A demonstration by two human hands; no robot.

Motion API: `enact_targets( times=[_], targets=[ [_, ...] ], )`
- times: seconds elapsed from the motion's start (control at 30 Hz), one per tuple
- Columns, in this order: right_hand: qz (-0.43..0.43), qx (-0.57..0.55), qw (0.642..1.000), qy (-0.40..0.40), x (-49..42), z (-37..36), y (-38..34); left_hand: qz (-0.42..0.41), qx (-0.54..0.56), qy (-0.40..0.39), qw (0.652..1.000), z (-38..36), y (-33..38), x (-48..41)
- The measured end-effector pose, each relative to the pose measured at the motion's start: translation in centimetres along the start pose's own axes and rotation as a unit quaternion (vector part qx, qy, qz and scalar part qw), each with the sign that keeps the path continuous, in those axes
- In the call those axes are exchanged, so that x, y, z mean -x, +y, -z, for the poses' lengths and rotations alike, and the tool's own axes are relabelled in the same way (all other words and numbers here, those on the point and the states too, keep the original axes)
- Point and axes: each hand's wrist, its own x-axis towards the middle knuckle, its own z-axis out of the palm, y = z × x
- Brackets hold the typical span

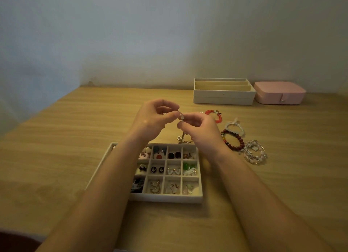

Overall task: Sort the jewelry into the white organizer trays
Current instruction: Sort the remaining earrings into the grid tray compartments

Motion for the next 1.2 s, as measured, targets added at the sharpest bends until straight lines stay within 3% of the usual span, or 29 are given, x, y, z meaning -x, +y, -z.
enact_targets(
  times=[0.33,0.67,0.87,1.2],
  targets=[
    [-0.073,-0.083,0.993,-0.044,-0.7,1.3,0.8,0.034,0.061,0.078,0.994,0.6,-1.5,0.3],
    [-0.086,-0.136,0.985,-0.057,-1.1,1.1,0.8,0.096,0.069,-0.046,0.992,-0.5,-1.3,1.1],
    [-0.069,-0.108,0.991,-0.045,-0.9,1.1,0.8,0.139,0.146,-0.065,0.977,-0.5,-1.0,1.5],
    [-0.055,-0.102,0.992,-0.046,-0.7,0.8,0.5,0.146,0.173,-0.051,0.973,-0.7,-1.1,1.3]
  ],
)
